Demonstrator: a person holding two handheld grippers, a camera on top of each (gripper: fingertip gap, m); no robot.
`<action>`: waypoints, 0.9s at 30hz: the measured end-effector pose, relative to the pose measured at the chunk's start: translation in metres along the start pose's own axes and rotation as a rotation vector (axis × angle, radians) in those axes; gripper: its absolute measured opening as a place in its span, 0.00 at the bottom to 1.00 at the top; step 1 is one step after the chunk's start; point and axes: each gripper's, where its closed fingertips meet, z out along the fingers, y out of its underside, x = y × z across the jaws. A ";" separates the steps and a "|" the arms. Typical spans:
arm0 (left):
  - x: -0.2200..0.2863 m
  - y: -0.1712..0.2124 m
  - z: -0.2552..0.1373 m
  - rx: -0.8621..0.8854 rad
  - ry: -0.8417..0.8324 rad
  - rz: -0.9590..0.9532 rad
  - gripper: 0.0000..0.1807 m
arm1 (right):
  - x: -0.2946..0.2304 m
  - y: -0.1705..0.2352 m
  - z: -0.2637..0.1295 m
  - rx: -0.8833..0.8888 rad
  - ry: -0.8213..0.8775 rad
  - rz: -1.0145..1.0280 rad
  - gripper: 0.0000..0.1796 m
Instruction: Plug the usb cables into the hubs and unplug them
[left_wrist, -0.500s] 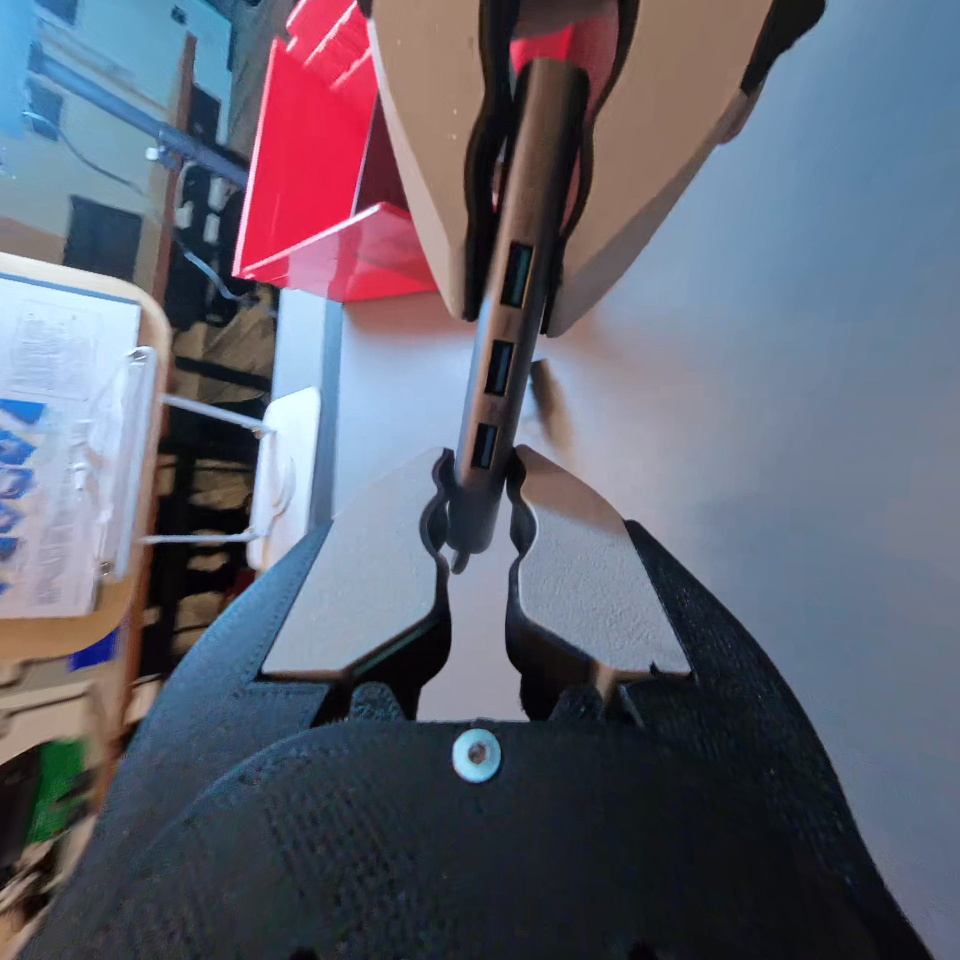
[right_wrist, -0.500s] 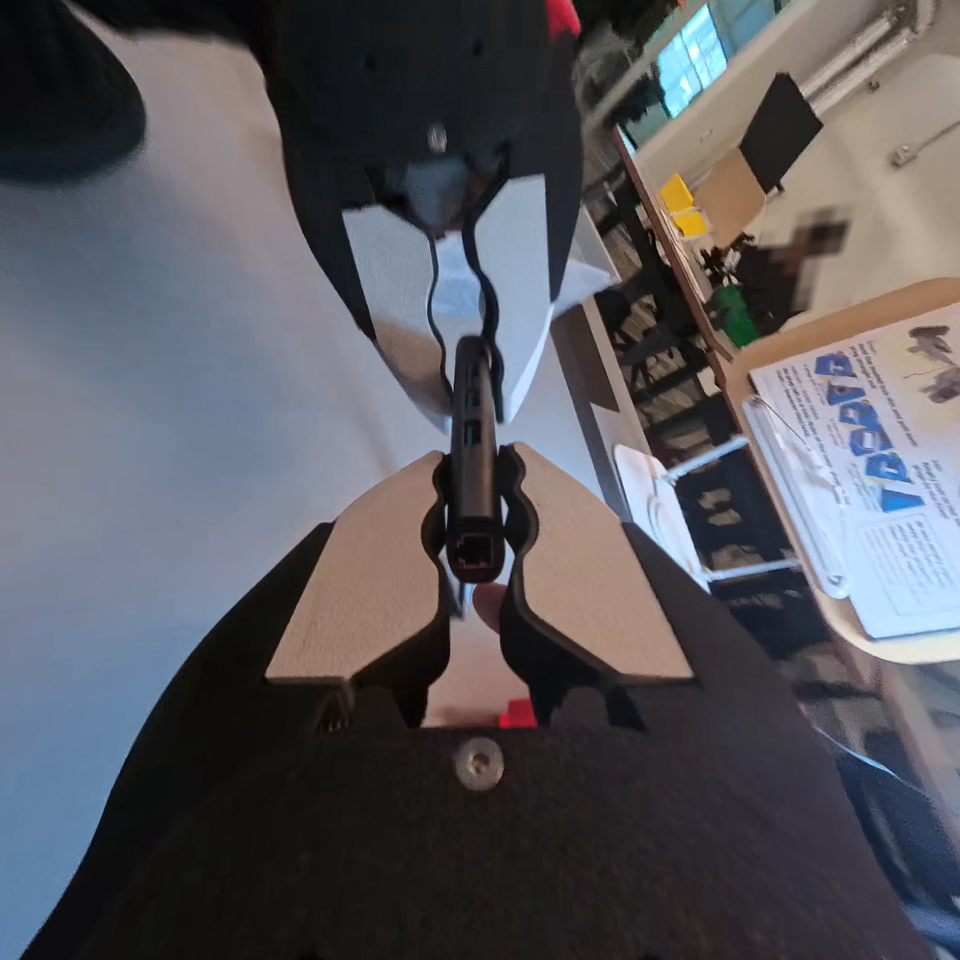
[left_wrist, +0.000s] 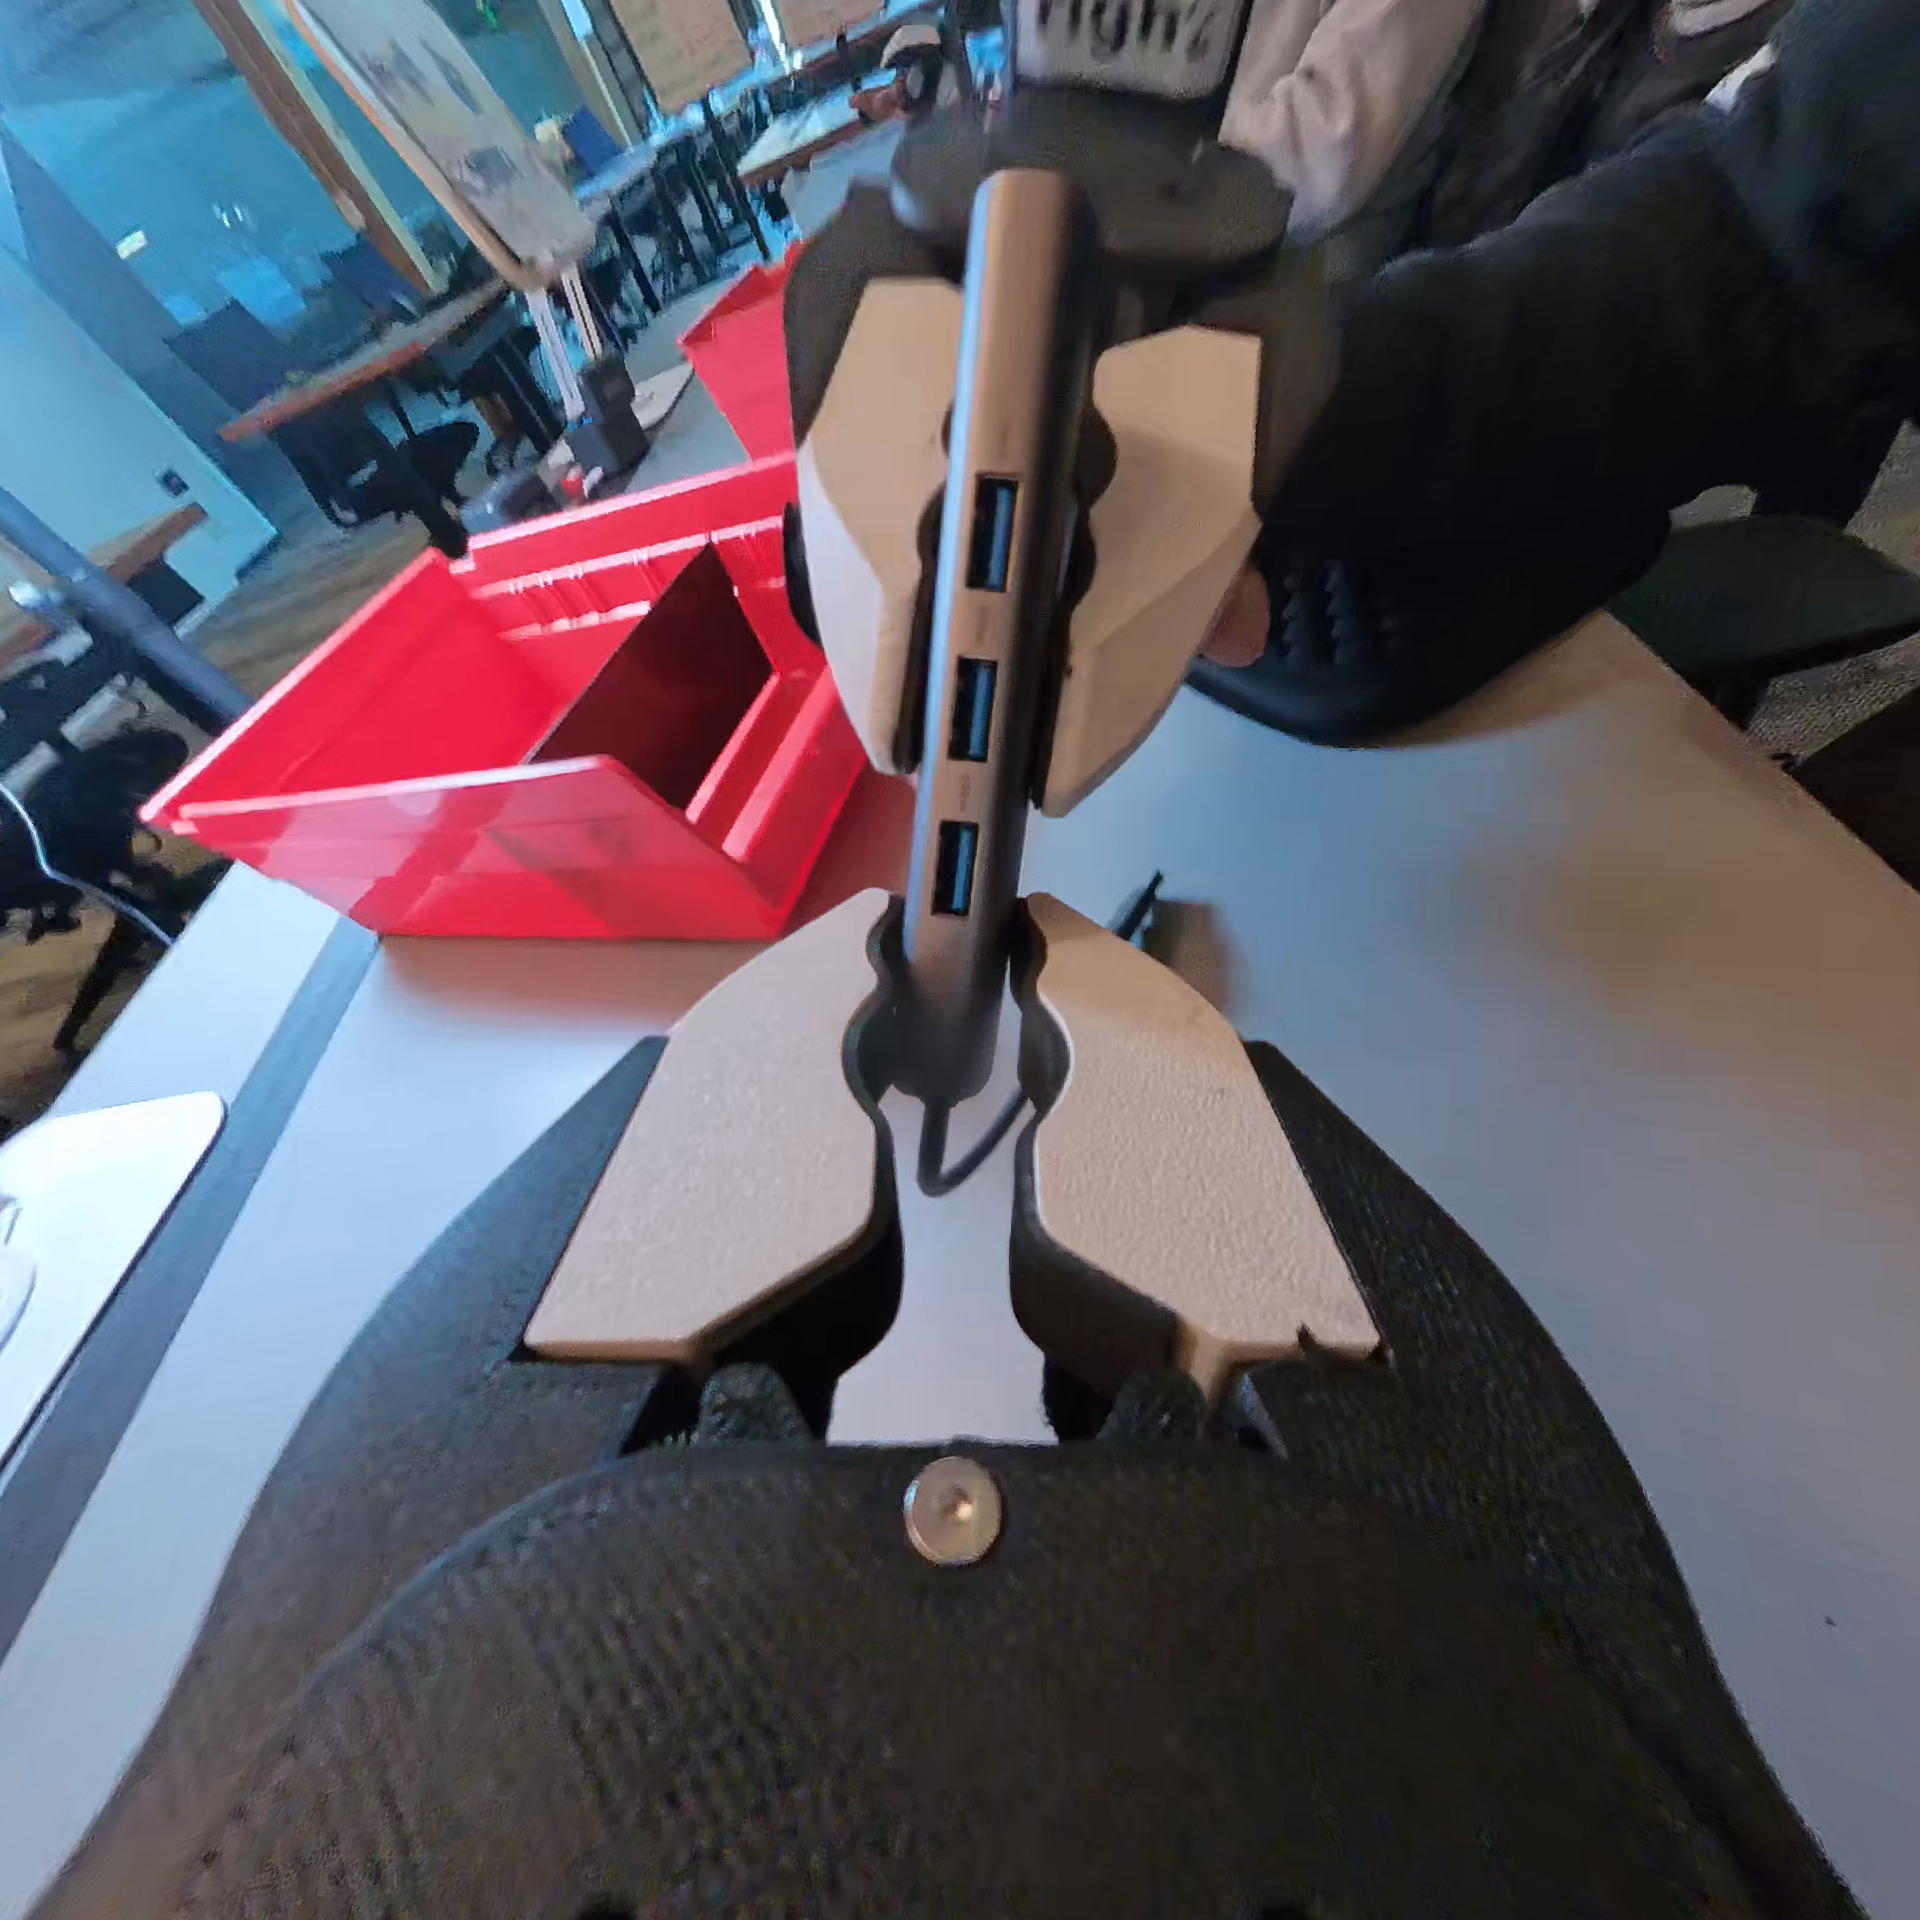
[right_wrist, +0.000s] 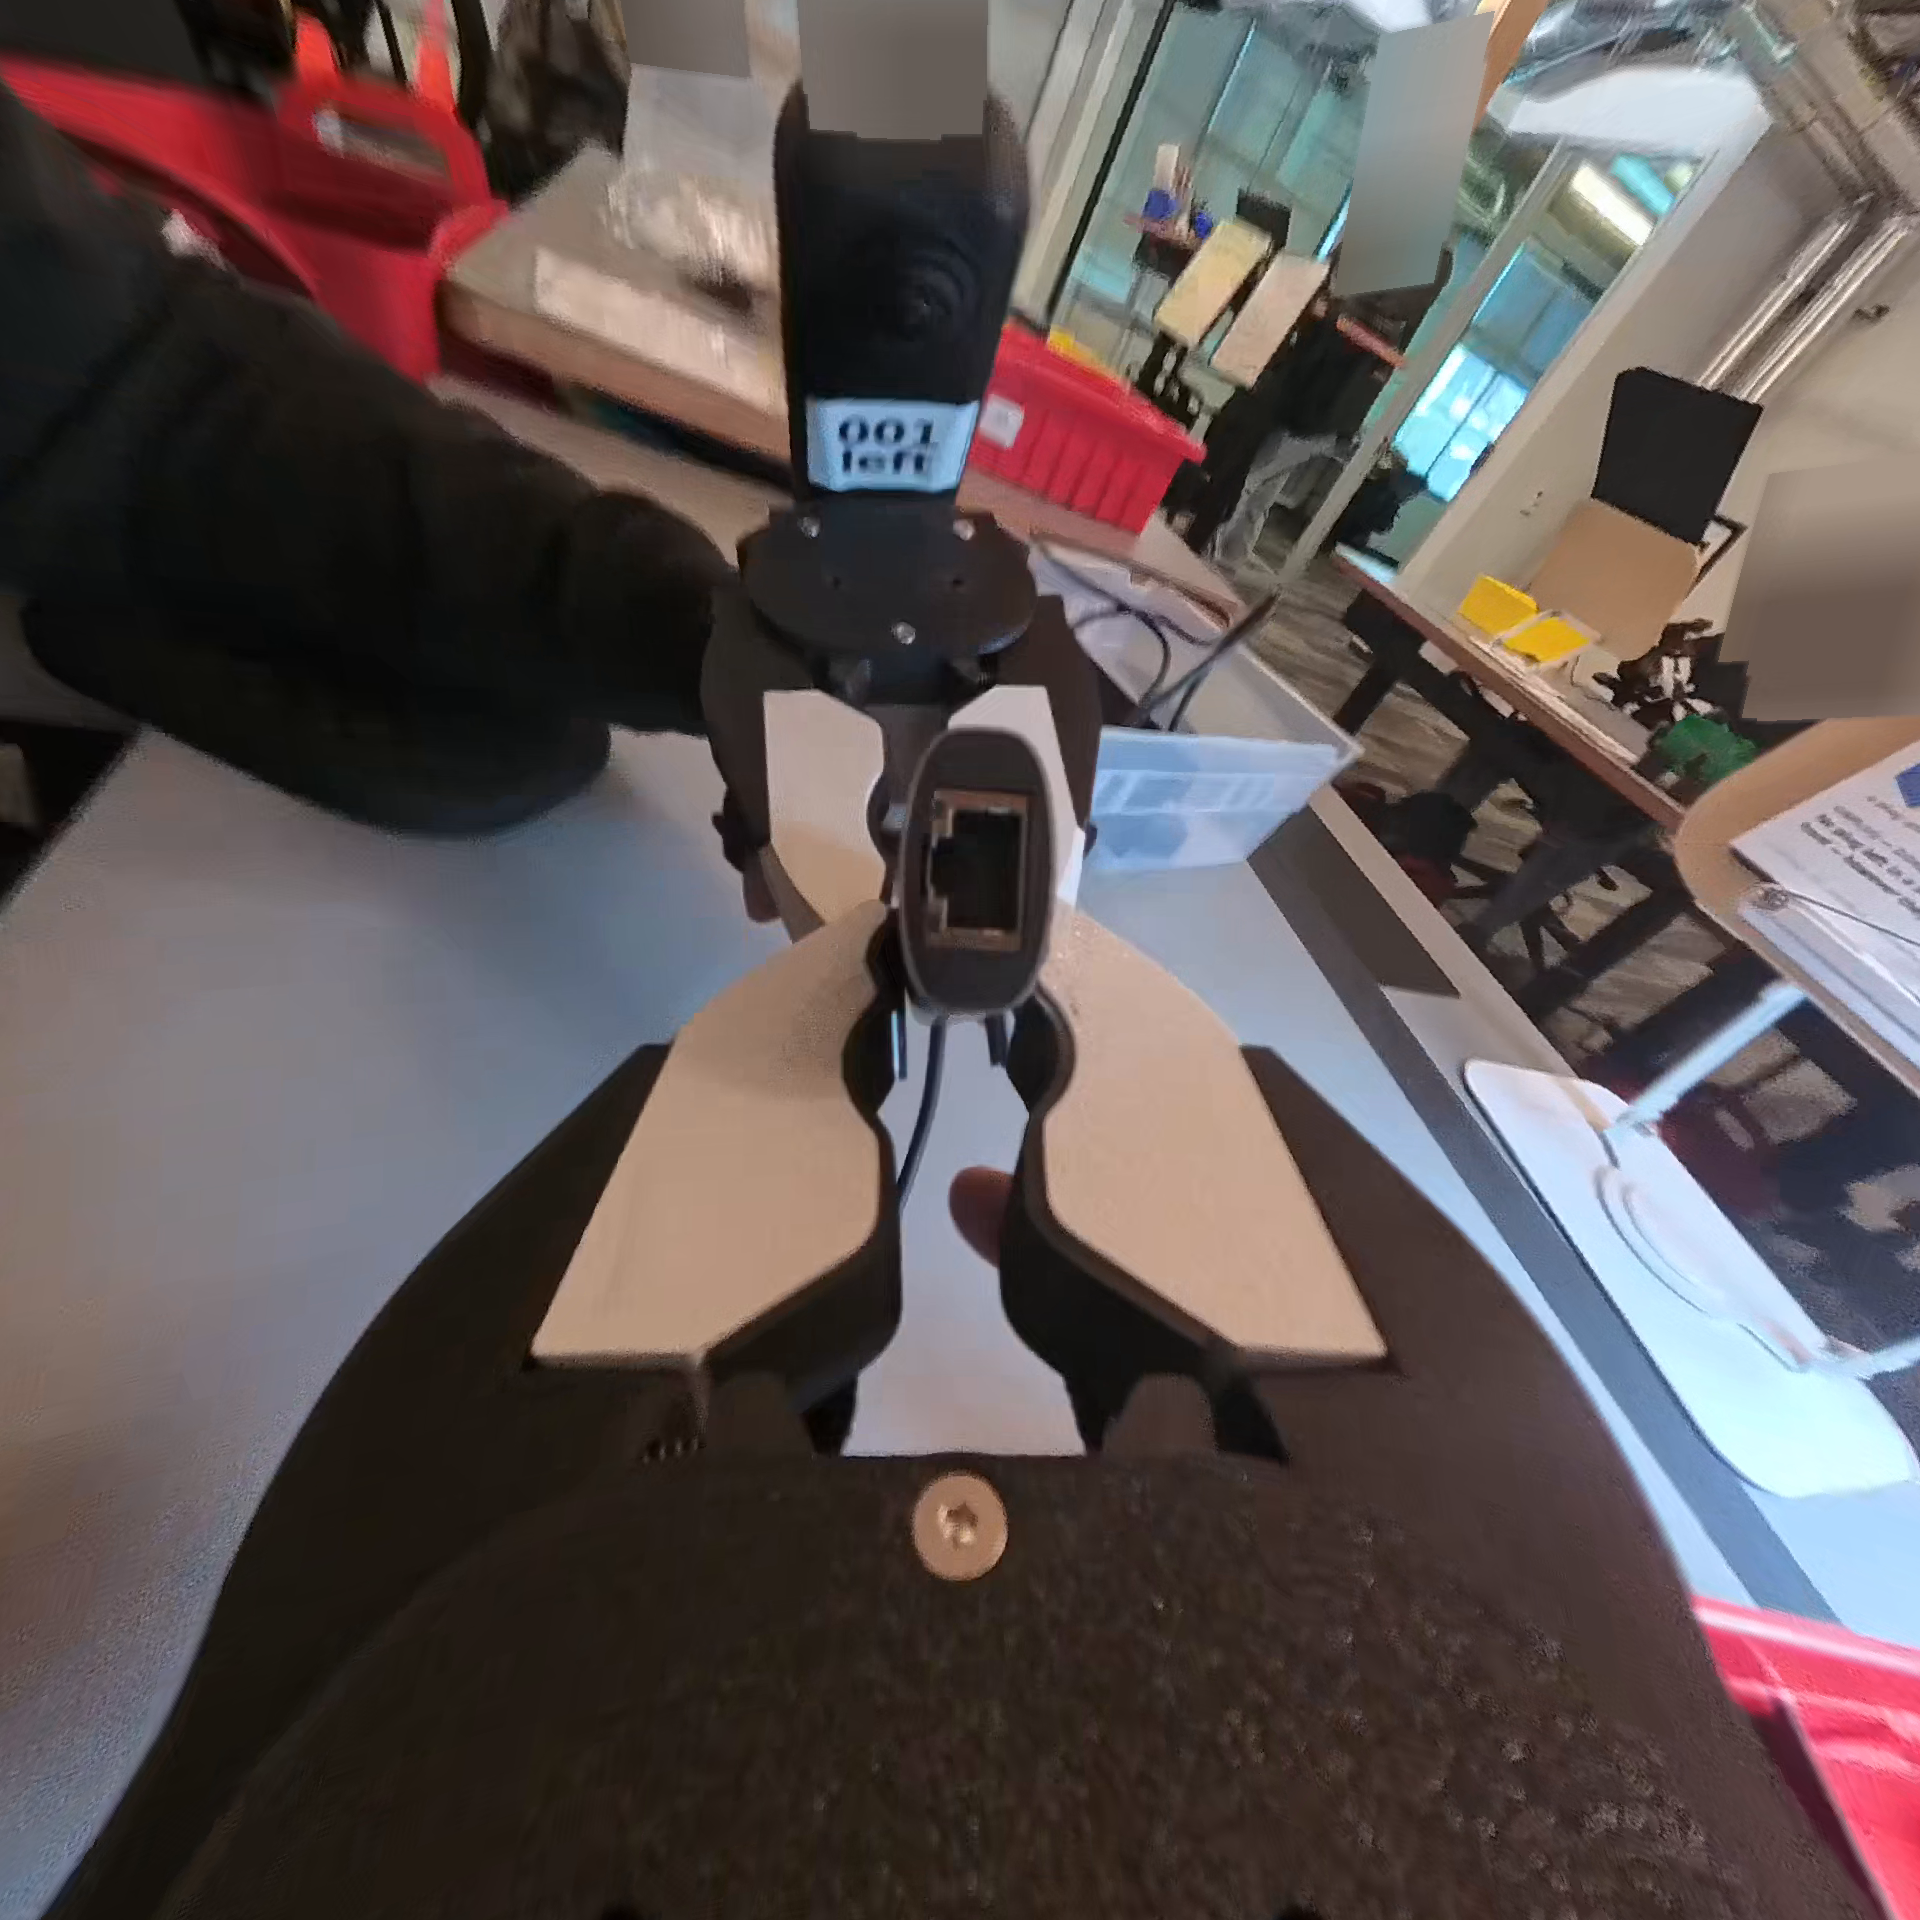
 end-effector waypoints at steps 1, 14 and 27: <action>-0.004 0.005 0.001 -0.031 -0.020 -0.022 0.11 | 0.002 0.005 0.000 -0.054 0.014 -0.027 0.10; -0.108 0.055 -0.206 -0.591 -0.442 -0.366 0.16 | 0.049 0.001 -0.035 -0.089 0.261 -0.169 0.10; -0.069 0.205 -0.226 -1.071 -0.098 -0.565 0.15 | 0.037 0.031 -0.018 -0.178 0.202 -0.168 0.10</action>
